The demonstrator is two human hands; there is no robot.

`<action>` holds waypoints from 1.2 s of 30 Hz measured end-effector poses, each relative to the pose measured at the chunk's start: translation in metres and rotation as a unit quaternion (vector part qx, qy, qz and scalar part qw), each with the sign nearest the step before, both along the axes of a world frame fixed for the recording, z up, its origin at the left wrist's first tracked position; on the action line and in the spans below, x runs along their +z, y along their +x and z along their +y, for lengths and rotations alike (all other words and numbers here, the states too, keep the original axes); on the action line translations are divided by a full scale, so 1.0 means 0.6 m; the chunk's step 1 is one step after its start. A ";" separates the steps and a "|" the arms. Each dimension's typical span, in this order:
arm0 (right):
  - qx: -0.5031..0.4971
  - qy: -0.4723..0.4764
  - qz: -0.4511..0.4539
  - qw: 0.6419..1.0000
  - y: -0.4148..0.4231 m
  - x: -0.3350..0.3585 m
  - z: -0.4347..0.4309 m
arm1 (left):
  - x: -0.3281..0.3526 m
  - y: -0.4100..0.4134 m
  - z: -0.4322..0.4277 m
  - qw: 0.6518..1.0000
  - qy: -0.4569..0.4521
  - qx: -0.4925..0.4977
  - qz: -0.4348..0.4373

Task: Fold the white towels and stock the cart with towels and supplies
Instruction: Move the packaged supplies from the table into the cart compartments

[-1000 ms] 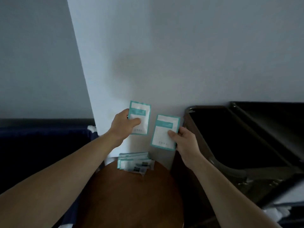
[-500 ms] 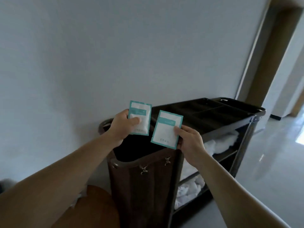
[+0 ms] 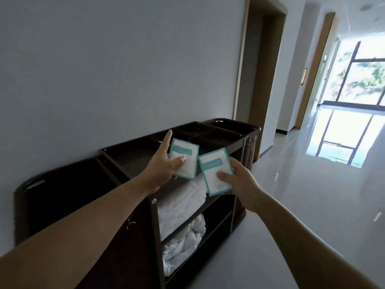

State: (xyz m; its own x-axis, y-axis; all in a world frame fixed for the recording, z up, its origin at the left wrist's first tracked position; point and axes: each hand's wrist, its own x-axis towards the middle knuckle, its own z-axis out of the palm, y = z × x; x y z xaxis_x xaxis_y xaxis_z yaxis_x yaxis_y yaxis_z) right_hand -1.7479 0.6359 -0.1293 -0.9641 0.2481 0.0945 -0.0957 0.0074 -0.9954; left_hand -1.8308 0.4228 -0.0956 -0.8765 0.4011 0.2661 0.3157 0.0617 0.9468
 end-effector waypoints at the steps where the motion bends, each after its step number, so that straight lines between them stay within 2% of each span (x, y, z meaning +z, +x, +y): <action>1: 0.006 -0.001 0.002 1.000 -0.007 -0.003 0.013 | -0.006 -0.011 0.011 1.000 0.010 -0.007 0.000; 6: 0.020 0.041 0.005 0.999 -0.074 -0.010 0.083 | -0.028 -0.097 0.063 0.999 0.025 -0.004 -0.021; 10: 0.003 0.141 -0.012 0.990 -0.163 0.003 0.128 | -0.039 -0.195 0.104 1.000 -0.002 -0.001 -0.023; 13: 0.021 0.221 -0.035 0.974 -0.239 0.016 0.150 | -0.034 -0.265 0.127 0.998 0.018 -0.024 -0.054; 19: 0.030 0.226 -0.056 0.972 -0.379 0.036 0.184 | -0.029 -0.382 0.154 0.997 0.018 -0.058 -0.056; 24: -0.011 0.186 -0.054 0.981 -0.483 0.028 0.200 | -0.045 -0.447 0.175 0.997 0.007 -0.064 -0.047; 28: -0.040 0.116 -0.008 0.992 -0.566 0.009 0.217 | -0.070 -0.501 0.206 0.997 0.032 -0.004 -0.065; 30: -0.045 0.042 -0.003 0.998 -0.603 -0.001 0.227 | -0.077 -0.524 0.223 0.995 0.058 0.037 -0.074; 33: 0.019 -0.076 -0.024 0.997 -0.650 -0.009 0.246 | -0.069 -0.552 0.252 0.989 0.071 0.120 -0.056; 36: 0.095 -0.061 -0.044 0.993 -0.698 -0.014 0.261 | -0.058 -0.579 0.286 0.978 0.053 0.202 -0.030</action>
State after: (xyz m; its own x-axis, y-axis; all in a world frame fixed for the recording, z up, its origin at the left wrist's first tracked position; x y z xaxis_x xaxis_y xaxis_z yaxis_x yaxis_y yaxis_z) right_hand -2.1667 0.7926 -0.1378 -0.9979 0.0645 -0.0109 0.0028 -0.1231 -0.9924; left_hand -2.1781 0.5942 -0.1306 -0.9729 -0.0075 0.2313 0.2302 0.0694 0.9707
